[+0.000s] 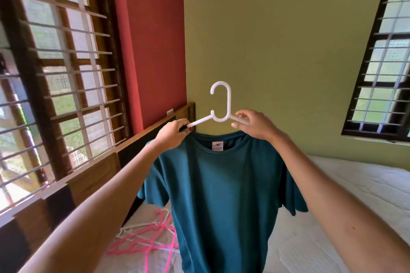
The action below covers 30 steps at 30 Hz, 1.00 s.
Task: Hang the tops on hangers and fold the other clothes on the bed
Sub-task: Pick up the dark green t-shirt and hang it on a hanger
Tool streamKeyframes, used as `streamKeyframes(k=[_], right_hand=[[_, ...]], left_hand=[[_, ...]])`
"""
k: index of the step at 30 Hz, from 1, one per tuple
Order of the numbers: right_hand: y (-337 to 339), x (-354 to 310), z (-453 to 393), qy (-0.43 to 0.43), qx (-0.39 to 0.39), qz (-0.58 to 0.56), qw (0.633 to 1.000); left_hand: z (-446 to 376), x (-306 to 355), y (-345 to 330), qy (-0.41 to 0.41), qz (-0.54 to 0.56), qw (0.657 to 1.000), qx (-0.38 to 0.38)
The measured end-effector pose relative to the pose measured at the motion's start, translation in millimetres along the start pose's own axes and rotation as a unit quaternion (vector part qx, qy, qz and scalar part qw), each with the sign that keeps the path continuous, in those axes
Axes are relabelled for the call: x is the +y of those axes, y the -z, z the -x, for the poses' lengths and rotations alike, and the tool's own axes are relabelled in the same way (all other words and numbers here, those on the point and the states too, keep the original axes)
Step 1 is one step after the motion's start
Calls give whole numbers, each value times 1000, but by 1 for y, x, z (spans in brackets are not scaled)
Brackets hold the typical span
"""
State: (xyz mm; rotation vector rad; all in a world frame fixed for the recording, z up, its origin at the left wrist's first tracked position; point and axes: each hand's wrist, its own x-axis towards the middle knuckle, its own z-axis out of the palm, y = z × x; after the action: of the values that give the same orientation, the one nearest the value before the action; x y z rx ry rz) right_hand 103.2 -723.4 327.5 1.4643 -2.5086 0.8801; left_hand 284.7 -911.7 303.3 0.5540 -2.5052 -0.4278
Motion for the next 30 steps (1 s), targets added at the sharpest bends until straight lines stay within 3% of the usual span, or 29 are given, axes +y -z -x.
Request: streamKeyframes(k=[3,7,13,17,27,30], right_hand=[[7,5,8,-19,-57,75,995],[1,-5,8,33,-25,49,998],[-24,-68,8,103,20,60,993],[-40,-131,18,189,33,16,981],[-91,-324,93,337,-15,-71,939],[-103,-393,135,377,-31,-100,920]], left_hand=[[9,8,12,47,-7,999,14],[29,19,32,125,10,992,32],[90,39,72,268,-112,956,29],[145,35,117,326,-192,924,51],[331,12,244,432,-187,873,126],[400,14,287,492,-209,831,153]])
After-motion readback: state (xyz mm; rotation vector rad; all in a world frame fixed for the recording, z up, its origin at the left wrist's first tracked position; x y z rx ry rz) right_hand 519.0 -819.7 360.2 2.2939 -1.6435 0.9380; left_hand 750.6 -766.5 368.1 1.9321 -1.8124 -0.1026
